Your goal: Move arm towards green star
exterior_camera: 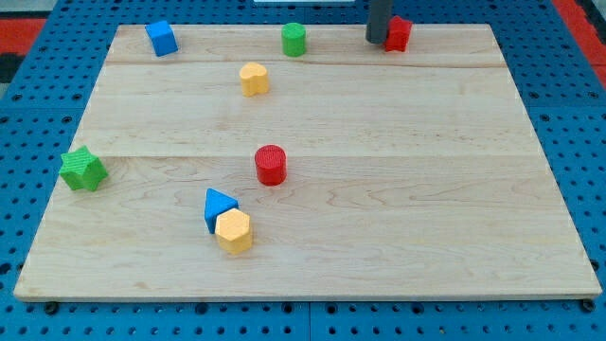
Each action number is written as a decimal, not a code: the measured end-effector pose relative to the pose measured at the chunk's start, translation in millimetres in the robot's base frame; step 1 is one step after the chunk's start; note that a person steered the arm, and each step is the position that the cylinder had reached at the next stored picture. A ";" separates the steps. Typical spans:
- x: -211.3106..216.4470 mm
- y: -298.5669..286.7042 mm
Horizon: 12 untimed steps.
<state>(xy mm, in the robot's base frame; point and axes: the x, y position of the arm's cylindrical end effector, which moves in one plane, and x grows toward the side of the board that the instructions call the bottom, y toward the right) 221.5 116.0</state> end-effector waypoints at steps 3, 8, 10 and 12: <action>7.5 -10.2; 30.1 -46.0; 96.9 -55.5; 148.2 -103.5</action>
<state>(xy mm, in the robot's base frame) 369.6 12.5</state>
